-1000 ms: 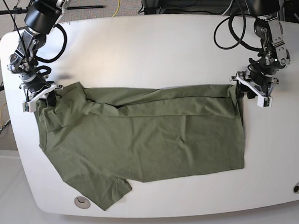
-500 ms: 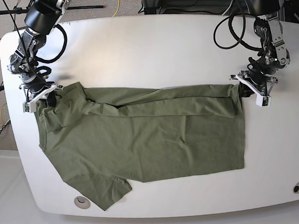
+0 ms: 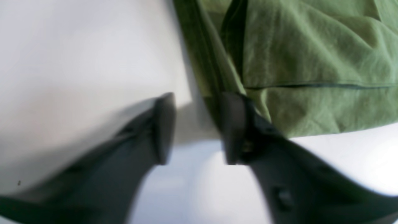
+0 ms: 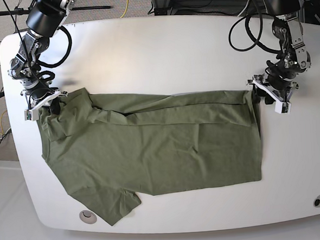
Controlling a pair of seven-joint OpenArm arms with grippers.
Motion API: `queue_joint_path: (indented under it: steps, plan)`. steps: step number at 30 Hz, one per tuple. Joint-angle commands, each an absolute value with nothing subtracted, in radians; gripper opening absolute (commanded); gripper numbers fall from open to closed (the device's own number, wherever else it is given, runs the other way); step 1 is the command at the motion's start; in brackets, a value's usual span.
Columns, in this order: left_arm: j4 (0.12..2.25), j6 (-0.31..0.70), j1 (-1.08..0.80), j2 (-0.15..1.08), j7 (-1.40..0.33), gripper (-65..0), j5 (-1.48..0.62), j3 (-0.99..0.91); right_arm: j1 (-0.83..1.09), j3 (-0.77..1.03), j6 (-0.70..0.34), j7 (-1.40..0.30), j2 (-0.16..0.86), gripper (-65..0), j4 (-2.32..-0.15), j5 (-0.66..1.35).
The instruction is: Fold the T-shirt properly
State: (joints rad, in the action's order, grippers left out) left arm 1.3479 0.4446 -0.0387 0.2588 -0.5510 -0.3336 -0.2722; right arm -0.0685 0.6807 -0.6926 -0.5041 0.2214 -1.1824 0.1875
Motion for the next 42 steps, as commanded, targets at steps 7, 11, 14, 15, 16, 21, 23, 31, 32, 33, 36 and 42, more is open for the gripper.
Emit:
queue_joint_path:
  steps: [7, 11, 14, 15, 16, 21, 23, 31, 32, 33, 36, 42]
  plan:
    - [1.369, 0.447, -0.044, 0.281, -0.522, -28.7, -0.345, -0.274, -0.077, 0.678, -0.698, -0.499, 0.236, -64.0, -1.194, 0.183]
    - [1.381, 0.450, -0.057, 0.281, -0.530, -28.8, -0.344, -0.275, -0.071, 0.671, -0.698, -0.501, 0.237, -64.0, -1.197, 0.184]
    - [1.389, 0.451, -0.063, 0.281, -0.533, -30.1, -0.344, -0.275, -0.069, 0.668, -0.698, -0.502, 0.237, -63.9, -1.199, 0.185]
    - [1.392, 0.453, -0.065, 0.282, -0.533, -30.6, -0.344, -0.275, -0.067, 0.667, -0.698, -0.502, 0.238, -63.9, -1.201, 0.187]
    - [1.395, 0.454, -0.067, 0.282, -0.533, -31.2, -0.345, -0.275, -0.065, 0.665, -0.698, -0.503, 0.238, -63.8, -1.204, 0.189]
    - [1.405, 0.475, -0.079, 0.282, -0.541, -32.0, -0.339, -0.279, -0.047, 0.670, -0.698, -0.506, 0.238, -63.6, -1.213, 0.204]
    - [1.406, 0.479, -0.079, 0.282, -0.541, -31.8, -0.339, -0.280, -0.043, 0.671, -0.698, -0.507, 0.238, -63.6, -1.216, 0.209]
    - [1.392, 0.480, -0.065, 0.270, -0.540, -29.8, -0.342, -0.281, -0.058, 0.670, -0.698, -0.495, 0.234, -64.3, -1.196, 0.191]
    - [1.391, 0.479, -0.063, 0.269, -0.539, -29.6, -0.341, -0.281, -0.058, 0.670, -0.698, -0.495, 0.234, -64.4, -1.195, 0.190]
    - [1.391, 0.478, -0.062, 0.267, -0.539, -29.6, -0.342, -0.281, -0.059, 0.670, -0.698, -0.496, 0.234, -64.5, -1.195, 0.190]
    - [1.397, 0.480, -0.056, 0.269, -0.538, -29.8, -0.343, -0.280, -0.065, 0.673, -0.698, -0.498, 0.235, -64.5, -1.194, 0.196]
    - [1.396, 0.481, -0.051, 0.262, -0.539, -30.0, -0.345, -0.282, -0.067, 0.673, -0.698, -0.497, 0.235, -64.5, -1.194, 0.195]
